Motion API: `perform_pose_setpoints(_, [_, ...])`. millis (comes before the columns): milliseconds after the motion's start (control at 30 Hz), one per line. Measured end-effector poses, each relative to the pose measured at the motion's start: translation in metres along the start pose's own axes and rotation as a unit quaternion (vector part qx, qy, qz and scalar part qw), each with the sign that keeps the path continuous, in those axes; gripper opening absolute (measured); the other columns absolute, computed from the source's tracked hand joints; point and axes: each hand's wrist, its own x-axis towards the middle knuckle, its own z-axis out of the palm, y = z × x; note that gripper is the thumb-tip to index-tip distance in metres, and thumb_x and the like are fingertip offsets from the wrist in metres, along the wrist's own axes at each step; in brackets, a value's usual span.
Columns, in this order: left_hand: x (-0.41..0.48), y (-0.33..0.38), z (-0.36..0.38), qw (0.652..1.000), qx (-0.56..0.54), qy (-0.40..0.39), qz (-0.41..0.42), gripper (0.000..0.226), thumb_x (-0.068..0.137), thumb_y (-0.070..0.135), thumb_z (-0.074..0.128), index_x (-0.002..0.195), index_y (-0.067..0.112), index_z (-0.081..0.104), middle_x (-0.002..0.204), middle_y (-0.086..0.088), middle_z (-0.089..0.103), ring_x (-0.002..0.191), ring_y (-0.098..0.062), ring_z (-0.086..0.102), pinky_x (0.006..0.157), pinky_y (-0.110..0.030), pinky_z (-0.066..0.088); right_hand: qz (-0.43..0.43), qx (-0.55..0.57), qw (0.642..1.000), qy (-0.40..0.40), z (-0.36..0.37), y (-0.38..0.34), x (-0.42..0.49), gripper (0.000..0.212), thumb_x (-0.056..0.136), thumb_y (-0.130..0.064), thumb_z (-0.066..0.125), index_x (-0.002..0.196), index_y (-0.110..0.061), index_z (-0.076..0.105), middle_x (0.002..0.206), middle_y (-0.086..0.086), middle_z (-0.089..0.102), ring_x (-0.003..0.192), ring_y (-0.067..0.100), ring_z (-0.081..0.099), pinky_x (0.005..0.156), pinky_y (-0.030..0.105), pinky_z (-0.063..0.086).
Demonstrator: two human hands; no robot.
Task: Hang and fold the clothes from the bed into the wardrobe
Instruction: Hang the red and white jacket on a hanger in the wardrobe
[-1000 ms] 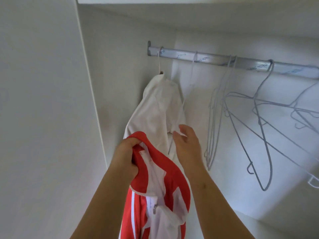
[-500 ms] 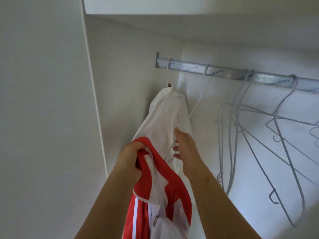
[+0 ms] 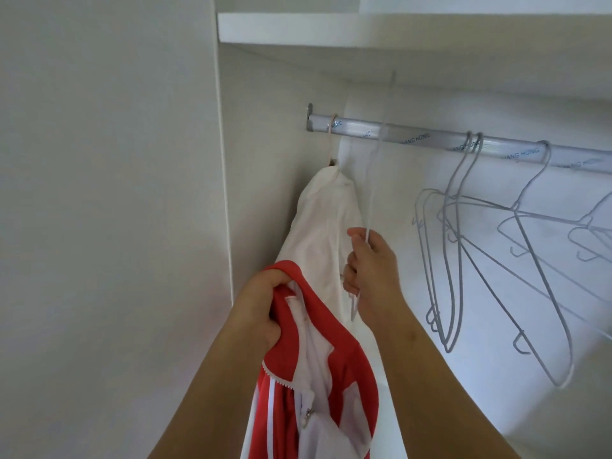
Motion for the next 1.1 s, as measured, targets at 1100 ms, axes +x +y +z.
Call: perform_pose_setpoints(1100, [-0.215,-0.146,-0.021,0.939,0.237,-0.151,0.200,0.053,0.095,0.013,0.045,0.127,0.054,0.038,0.089,0.006,0.055,0.078,-0.013,0.057,0.063,-0.021,0.049,-0.048,-0.264,0.963,0.025,-0.228,0.038,-0.339,0.046,0.083,-0.011,0.066,0.042,-0.021,0.049,0.042,-0.010,0.035,0.041,0.004,0.030,0.045,0.011,0.029])
